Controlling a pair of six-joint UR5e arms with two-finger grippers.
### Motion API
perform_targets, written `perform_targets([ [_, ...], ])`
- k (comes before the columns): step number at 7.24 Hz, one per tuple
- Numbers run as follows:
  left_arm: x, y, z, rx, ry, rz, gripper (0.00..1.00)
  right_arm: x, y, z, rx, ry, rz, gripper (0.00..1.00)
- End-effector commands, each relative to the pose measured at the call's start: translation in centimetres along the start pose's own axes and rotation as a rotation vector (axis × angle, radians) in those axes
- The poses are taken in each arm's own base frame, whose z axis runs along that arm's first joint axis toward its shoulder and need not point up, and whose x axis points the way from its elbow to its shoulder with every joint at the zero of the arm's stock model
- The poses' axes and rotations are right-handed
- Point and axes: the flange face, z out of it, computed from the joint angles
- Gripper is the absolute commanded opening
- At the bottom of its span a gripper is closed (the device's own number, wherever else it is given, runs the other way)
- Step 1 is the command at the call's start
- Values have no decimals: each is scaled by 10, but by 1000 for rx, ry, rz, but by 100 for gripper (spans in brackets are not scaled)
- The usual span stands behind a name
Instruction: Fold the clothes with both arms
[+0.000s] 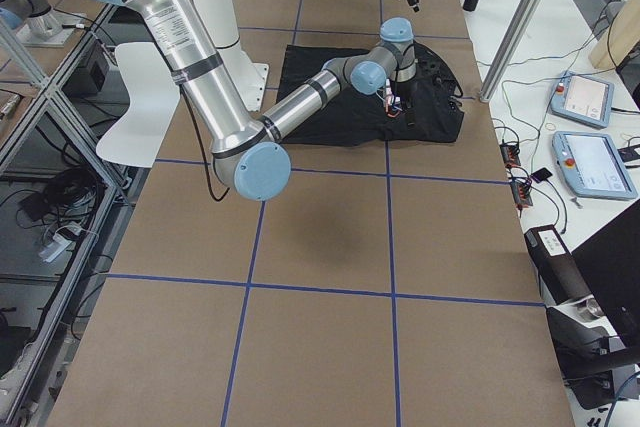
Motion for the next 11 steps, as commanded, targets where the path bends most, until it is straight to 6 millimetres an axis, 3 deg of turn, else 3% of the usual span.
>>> perform_targets([
  [1, 38, 44, 22, 36, -21, -77, 81, 79, 16, 2, -16, -18, -67, 100],
  [2, 43, 55, 27, 41, -35, -63, 78, 96, 23, 4, -10, -24, -81, 100],
  [3, 39, 64, 35, 26, -48, -57, 77, 98, 23, 6, -14, -24, -81, 100],
  [4, 40, 76, 44, 5, -57, -37, 66, 97, 23, 6, -14, -23, -83, 100],
  [8, 45, 76, 47, 2, -53, 39, 53, 98, 22, 6, -12, -21, -84, 100],
  [11, 48, 69, 48, 15, -57, 37, 51, 98, 22, 6, -11, -20, -82, 100],
])
